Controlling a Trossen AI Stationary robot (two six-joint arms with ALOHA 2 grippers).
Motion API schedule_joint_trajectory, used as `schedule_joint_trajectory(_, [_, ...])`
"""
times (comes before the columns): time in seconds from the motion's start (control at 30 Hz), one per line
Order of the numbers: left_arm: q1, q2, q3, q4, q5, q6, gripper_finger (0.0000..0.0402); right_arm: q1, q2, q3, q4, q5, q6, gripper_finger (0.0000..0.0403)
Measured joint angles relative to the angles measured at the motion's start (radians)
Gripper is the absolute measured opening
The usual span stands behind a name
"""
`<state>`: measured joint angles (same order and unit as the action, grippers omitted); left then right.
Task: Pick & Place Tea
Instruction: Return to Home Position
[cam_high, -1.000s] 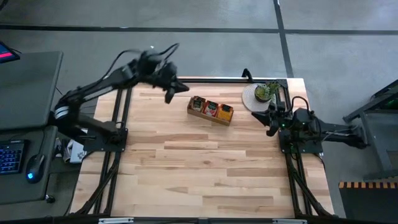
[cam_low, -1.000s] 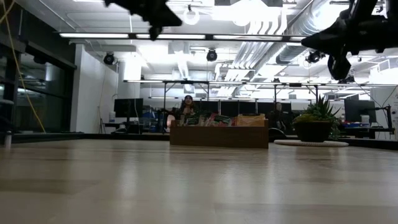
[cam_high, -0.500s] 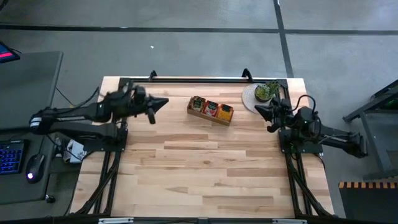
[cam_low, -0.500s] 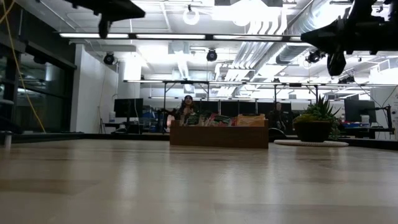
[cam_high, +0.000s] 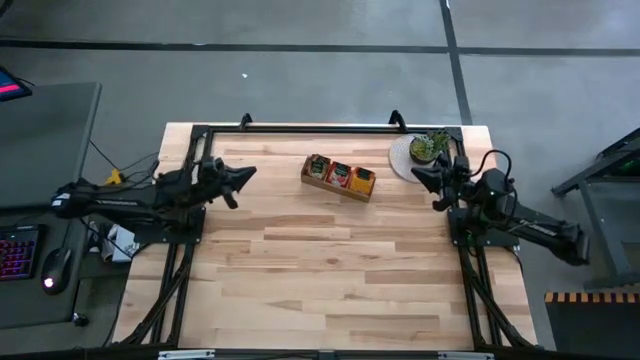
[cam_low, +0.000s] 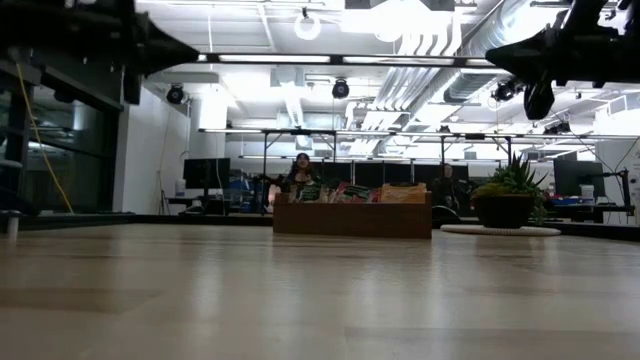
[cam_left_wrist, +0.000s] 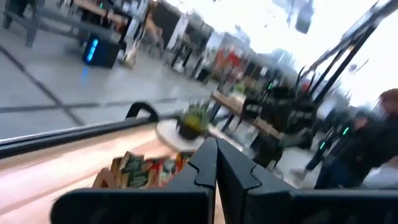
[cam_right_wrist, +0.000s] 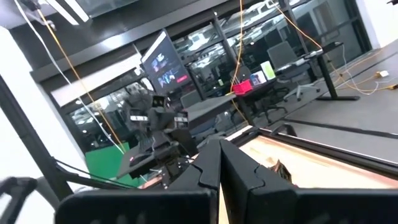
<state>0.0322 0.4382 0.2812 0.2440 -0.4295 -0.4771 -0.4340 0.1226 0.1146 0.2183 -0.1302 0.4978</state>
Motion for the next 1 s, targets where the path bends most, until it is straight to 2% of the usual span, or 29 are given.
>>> schedule_joint_trajectory(0.13, [0.0, -0.112, -0.142, 0.164, -0.015, -0.004, 0.0001, -0.025, 0.0, 0.0, 0.024, -0.033, 0.02, 0.0])
schedule_joint_trajectory(0.23, [0.0, -0.182, -0.203, 0.226, -0.018, -0.003, 0.0, -0.037, 0.0, 0.0, 0.026, -0.045, 0.027, 0.0])
schedule_joint_trajectory(0.53, [0.0, -0.241, -0.215, 0.131, -0.033, 0.061, 0.0, -0.04, 0.0, 0.0, 0.012, -0.058, 0.037, 0.0])
schedule_joint_trajectory(0.73, [0.0, -0.256, -0.265, 0.19, -0.027, 0.048, 0.0, -0.04, 0.0, 0.0, 0.045, -0.071, 0.034, 0.0])
schedule_joint_trajectory(0.9, [0.0, -0.282, -0.266, 0.147, -0.034, 0.055, 0.0, -0.04, 0.0, -0.001, 0.058, -0.061, 0.02, 0.0])
schedule_joint_trajectory(1.0, [0.0, -0.295, -0.267, 0.141, -0.035, 0.06, 0.0, -0.039, 0.0, -0.07, 0.184, -0.047, 0.054, 0.0])
